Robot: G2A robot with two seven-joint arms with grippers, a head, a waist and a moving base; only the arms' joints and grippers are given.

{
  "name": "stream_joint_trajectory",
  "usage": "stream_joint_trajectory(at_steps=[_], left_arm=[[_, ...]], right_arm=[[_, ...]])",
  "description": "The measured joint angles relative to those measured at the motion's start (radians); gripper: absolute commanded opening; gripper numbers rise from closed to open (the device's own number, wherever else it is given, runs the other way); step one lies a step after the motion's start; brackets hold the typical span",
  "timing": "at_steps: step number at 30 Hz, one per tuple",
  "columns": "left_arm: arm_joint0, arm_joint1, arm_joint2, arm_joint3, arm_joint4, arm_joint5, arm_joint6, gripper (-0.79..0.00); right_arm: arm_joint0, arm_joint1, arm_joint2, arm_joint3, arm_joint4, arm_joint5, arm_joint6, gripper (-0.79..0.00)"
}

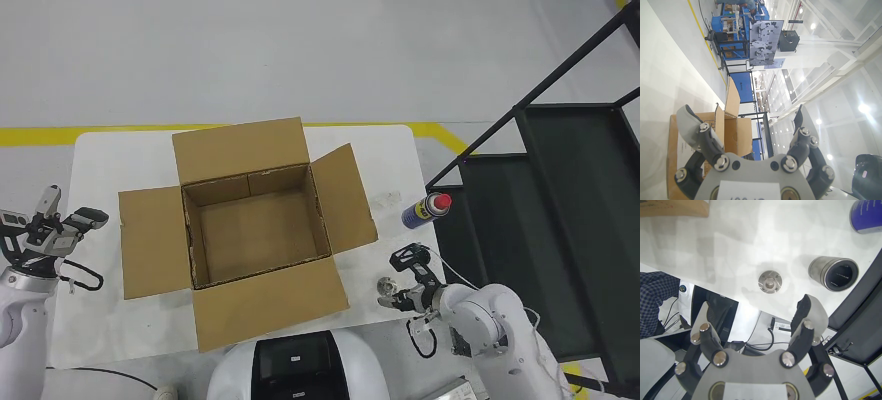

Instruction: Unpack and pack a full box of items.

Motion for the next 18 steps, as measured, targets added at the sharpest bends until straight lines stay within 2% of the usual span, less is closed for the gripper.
stream_joint_trajectory(at_steps=[7,8,11,18], left_arm=[[0.000,0.000,0.000,0.000,0.000,0.000,0.000,0.000],[0.000,0.000,0.000,0.000,0.000,0.000,0.000,0.000],[0.000,0.000,0.000,0.000,0.000,0.000,0.000,0.000],[0.000,0.000,0.000,0.000,0.000,0.000,0.000,0.000]], right_arm=[[0.025,0.003,-0.035,0.061,0.010,0.007,-0.021,-0.015],[0.037,0.003,-0.047,0.078,0.003,0.014,-0.022,-0.105],[0.070,0.002,-0.078,0.125,-0.011,0.040,-0.021,-0.197],[0.129,0.001,-0.136,0.205,-0.034,0.080,-0.022,-0.197]])
